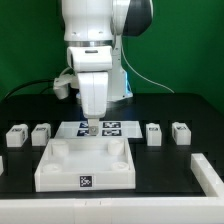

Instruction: Assemble one leg

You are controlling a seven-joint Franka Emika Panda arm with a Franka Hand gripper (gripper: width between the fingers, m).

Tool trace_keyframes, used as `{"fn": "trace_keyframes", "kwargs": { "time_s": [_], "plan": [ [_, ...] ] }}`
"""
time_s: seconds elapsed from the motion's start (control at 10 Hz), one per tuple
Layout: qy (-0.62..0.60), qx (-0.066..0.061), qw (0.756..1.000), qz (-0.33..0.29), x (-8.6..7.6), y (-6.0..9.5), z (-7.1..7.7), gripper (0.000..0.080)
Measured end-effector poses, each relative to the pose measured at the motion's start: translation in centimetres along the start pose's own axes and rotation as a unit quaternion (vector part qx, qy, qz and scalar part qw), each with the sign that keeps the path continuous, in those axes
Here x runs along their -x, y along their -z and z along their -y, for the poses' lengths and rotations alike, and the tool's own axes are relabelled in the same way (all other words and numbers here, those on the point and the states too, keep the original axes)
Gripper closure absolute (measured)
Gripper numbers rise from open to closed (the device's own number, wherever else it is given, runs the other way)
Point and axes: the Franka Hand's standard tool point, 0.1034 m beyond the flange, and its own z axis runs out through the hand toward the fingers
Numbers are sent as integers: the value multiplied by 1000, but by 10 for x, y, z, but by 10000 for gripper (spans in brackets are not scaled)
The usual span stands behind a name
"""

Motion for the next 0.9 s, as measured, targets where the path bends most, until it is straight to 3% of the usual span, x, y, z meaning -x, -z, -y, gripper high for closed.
{"fn": "trace_keyframes", "kwargs": {
  "time_s": [0.1,0.2,0.5,0.7,0.9],
  "plan": [
    [2,-1,1000,-4,1,-13,7,150],
    [-5,-12,1000,-9,4,-30,18,150],
    [-8,-27,999,-15,3,-44,27,150],
    [-12,-29,999,-16,4,-47,28,150],
    [-12,-30,999,-16,4,-48,28,407]
  ]
}}
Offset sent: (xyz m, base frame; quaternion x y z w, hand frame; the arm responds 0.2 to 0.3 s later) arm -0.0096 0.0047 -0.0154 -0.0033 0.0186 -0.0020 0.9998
